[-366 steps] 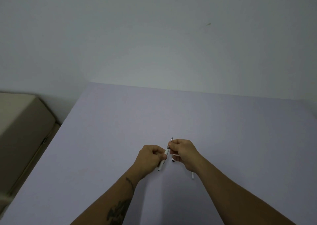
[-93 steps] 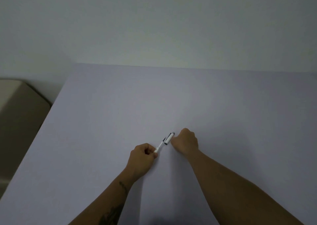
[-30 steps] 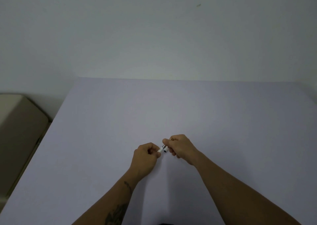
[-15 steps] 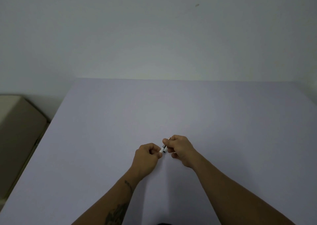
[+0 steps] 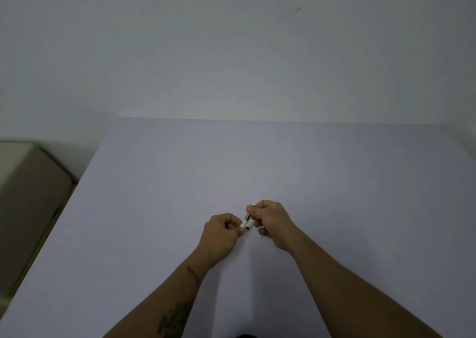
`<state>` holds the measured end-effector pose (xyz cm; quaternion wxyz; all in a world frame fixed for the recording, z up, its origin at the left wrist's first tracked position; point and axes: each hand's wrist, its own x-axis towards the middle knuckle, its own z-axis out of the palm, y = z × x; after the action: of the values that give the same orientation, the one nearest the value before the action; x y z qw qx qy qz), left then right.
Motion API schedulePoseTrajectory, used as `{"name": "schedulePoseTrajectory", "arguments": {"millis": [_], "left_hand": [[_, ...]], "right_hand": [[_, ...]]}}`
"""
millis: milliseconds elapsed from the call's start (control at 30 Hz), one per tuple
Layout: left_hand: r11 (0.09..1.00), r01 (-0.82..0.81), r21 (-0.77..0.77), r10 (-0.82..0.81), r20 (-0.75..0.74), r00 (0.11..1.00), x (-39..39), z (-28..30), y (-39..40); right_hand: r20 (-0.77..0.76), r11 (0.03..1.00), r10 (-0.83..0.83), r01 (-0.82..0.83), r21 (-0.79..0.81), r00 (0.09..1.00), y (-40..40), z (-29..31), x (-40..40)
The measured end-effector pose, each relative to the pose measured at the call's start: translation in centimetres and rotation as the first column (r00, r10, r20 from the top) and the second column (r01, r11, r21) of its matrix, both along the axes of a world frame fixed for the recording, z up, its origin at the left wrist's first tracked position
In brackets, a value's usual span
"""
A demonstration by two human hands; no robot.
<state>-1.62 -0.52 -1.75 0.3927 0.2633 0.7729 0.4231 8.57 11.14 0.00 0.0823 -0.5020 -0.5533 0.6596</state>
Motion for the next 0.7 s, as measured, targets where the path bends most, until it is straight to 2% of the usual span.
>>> {"name": "schedulePoseTrajectory", "arguments": {"millis": [67, 200, 433, 533, 700], "left_hand": [[1.000, 0.002, 0.007, -0.002, -0.002, 1.000, 0.1, 0.2, -0.1], [1.000, -0.011, 0.013, 0.011, 0.016, 1.000, 0.2, 0.7, -0.1], [1.000, -0.027, 0.003, 0.027, 0.011, 1.000, 0.2, 0.9, -0.1], [0.999, -0.032, -0.015, 0.032, -0.003, 0.999, 0.2, 0.6, -0.3], [0.998, -0.045, -0.032, 0.045, -0.014, 0.999, 0.1, 0.3, -0.6]], "right_hand": [[0.010, 0.999, 0.053, -0.053, 0.004, 0.999, 0.2, 0.4, 0.1], [-0.066, 0.989, 0.074, -0.082, -0.126, 0.995, 1.0, 1.3, 0.5], [0.006, 1.000, 0.027, -0.027, 0.015, 1.000, 0.2, 0.4, -0.2], [0.057, 0.993, 0.066, -0.071, 0.091, 0.996, -0.5, 0.1, -0.1], [-0.048, 0.994, 0.070, -0.074, -0.086, 0.996, -0.5, 1.0, 0.4]]}}
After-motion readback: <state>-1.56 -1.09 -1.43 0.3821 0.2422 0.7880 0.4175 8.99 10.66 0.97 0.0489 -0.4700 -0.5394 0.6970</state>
